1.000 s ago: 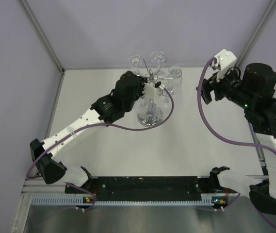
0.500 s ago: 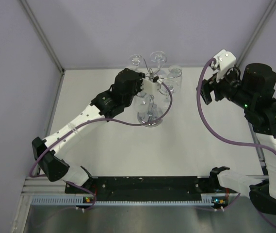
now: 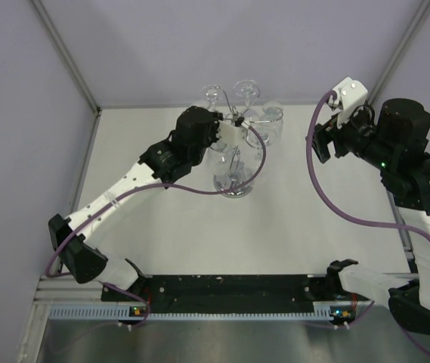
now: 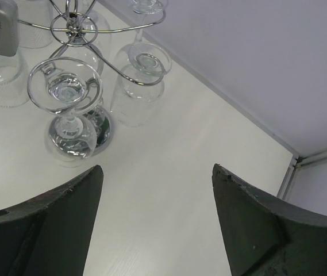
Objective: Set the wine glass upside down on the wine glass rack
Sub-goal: Turn the wine glass upside down at the wine rack.
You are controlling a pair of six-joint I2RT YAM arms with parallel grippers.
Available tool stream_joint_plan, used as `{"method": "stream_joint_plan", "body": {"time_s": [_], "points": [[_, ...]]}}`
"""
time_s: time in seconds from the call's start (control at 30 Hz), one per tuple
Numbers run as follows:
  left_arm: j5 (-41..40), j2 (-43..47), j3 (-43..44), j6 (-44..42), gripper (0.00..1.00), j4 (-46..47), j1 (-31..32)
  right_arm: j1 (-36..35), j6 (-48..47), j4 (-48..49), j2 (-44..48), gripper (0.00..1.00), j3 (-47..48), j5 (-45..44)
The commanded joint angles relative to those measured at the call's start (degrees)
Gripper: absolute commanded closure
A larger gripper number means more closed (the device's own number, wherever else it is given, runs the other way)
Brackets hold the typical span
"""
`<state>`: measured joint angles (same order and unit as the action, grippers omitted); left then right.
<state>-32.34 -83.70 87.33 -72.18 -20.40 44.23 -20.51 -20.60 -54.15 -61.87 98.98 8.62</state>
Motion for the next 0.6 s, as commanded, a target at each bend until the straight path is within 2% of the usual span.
{"method": "stream_joint_plan", "body": {"time_s": [0.0, 0.57], "points": [[-1.2, 3.7, 2.9, -0.5, 1.0, 5.5, -0.9, -0.4, -0.2, 0.6, 1.0, 0.24, -0.3, -0.2], [-3.8, 6.1, 1.4, -4.1, 1.0, 4.6, -1.2, -0.4, -0.4, 0.6, 1.6, 0.24, -1.1, -0.3]]}}
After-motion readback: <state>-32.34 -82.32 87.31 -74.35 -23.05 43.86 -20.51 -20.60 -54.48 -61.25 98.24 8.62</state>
